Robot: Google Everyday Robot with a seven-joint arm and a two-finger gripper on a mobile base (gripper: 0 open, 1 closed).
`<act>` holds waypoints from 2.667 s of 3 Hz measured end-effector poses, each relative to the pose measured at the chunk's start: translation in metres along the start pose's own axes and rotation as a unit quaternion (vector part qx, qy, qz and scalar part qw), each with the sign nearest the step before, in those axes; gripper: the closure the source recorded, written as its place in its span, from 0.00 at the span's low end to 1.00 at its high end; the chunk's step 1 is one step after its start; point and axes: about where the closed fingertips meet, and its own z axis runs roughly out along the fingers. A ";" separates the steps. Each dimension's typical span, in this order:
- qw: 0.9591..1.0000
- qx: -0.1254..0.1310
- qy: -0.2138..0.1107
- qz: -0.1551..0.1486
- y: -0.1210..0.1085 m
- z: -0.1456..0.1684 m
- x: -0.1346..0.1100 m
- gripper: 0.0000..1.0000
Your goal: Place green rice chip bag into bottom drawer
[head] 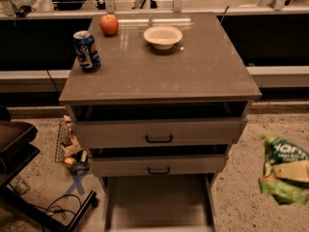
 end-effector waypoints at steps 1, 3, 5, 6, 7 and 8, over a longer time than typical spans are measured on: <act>0.998 -0.049 0.020 -0.016 0.007 0.054 0.054 1.00; 0.993 -0.100 0.019 -0.067 0.021 0.101 0.091 1.00; 0.991 -0.104 0.053 -0.067 0.044 0.151 0.113 1.00; 0.985 -0.131 0.100 -0.053 0.071 0.231 0.140 1.00; 0.978 -0.165 0.127 -0.028 0.095 0.299 0.157 1.00; 0.960 -0.243 0.134 0.025 0.125 0.377 0.168 1.00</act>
Offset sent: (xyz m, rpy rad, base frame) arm -0.0472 0.0698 -0.1685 0.1370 -0.0312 0.3236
